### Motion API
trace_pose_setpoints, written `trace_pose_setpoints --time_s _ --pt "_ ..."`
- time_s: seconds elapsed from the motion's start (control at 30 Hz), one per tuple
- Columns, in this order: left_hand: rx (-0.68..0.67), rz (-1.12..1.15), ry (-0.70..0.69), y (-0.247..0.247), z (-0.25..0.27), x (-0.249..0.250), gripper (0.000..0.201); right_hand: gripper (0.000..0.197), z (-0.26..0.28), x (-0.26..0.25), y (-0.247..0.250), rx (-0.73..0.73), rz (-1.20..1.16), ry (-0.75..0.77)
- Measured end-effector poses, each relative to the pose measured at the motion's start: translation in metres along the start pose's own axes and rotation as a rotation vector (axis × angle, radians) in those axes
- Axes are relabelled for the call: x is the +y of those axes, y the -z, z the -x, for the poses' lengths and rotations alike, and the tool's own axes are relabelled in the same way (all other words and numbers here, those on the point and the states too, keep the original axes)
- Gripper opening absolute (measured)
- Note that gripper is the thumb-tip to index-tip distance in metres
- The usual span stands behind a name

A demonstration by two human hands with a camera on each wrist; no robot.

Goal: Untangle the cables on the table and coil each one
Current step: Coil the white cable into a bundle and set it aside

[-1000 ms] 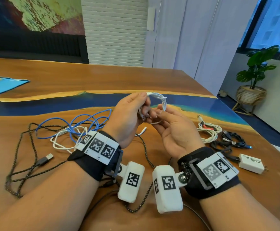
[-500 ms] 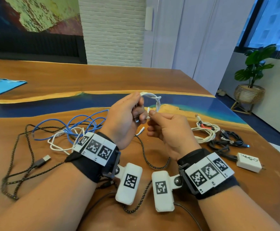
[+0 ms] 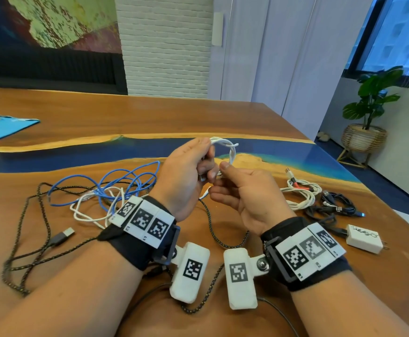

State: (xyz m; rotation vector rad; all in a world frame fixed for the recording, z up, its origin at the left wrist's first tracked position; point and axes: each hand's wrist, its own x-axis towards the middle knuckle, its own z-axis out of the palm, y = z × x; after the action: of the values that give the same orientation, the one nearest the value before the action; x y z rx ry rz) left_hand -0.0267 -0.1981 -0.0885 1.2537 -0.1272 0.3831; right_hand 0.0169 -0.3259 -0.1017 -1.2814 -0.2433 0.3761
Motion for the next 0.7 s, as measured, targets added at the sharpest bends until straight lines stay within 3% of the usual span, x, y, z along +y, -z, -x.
trace_pose_setpoints --time_s 0.47,0.7 --pt "-0.099 -0.148 -0.066 -0.0009 0.0022 -0.0012 0.029 0.018 -0.0022 0.0012 0.0018 -0.106 -0.107 -0.095" --pt "-0.043 -0.266 -0.085 -0.0014 0.0014 -0.0040 0.034 0.010 -0.0042 -0.0011 0.0011 0.082 -0.160 0.079"
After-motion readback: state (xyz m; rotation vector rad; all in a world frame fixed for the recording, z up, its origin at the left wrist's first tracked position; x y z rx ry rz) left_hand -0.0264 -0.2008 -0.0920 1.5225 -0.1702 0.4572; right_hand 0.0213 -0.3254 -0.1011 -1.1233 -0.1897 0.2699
